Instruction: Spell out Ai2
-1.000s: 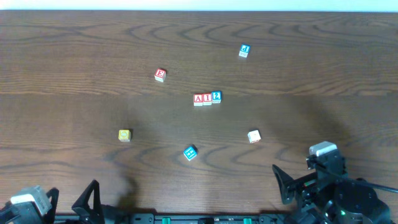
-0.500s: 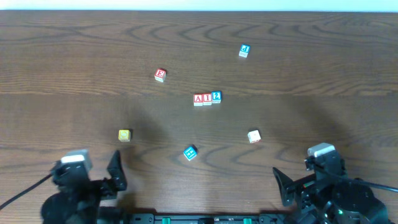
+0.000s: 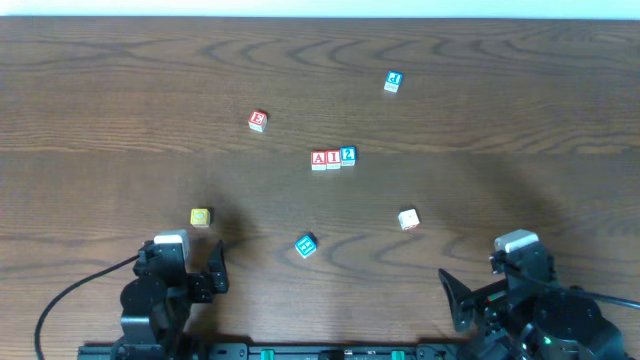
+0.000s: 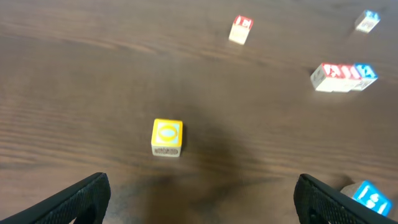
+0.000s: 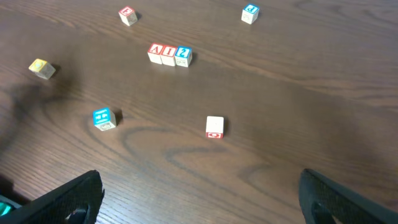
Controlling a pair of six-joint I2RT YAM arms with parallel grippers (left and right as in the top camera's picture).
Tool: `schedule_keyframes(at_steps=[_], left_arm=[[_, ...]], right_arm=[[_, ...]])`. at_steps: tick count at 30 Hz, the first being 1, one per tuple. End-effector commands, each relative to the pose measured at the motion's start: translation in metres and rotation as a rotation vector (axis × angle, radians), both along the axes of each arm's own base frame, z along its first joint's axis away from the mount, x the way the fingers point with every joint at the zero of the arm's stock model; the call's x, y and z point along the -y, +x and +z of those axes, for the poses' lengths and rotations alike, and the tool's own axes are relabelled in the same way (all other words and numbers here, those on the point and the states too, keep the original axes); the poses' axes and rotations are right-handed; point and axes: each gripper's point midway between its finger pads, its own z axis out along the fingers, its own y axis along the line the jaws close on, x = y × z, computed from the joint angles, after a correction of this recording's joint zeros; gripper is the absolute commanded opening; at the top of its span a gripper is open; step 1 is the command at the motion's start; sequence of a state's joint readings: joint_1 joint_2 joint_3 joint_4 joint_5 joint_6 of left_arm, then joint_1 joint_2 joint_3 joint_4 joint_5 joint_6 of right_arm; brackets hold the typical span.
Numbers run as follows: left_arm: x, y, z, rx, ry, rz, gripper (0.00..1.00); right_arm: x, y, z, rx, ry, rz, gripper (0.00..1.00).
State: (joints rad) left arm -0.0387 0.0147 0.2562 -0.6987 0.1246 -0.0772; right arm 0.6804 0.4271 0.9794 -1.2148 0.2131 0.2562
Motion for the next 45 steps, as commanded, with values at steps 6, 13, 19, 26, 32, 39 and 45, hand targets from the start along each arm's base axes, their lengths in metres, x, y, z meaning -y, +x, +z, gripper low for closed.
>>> schedule_keyframes(at_steps=[6, 13, 19, 26, 32, 39, 45], left_arm=[[0.0, 0.003, -0.033, -0.05, 0.006, -0.003, 0.95], [-0.001, 0.001, -0.035, -0.061, 0.012, 0.001, 0.95], [-0.001, 0.001, -0.035, -0.061, 0.012, 0.001, 0.96], [-0.001, 0.001, -0.035, -0.061, 0.012, 0.001, 0.95], [-0.001, 0.001, -0.035, -0.061, 0.012, 0.001, 0.95], [-0.001, 0.001, -0.035, -0.061, 0.012, 0.001, 0.95], [-0.001, 0.001, -0.035, -0.061, 0.012, 0.001, 0.95]], right_arm=[[0.0, -0.001, 0.0, -0.002, 0.009, -0.003, 0.99], [0.0, -0.001, 0.0, -0.002, 0.009, -0.003, 0.99], [0.0, -0.001, 0.0, -0.002, 0.009, -0.003, 0.99], [0.0, -0.001, 0.0, -0.002, 0.009, -0.003, 0.99], [0.022, 0.009, -0.007, 0.064, -0.162, -0.039, 0.99], [0.044, 0.036, -0.071, 0.077, -0.135, -0.229, 0.99], [0.039, 0.044, -0.132, 0.07, -0.08, -0.23, 0.99]])
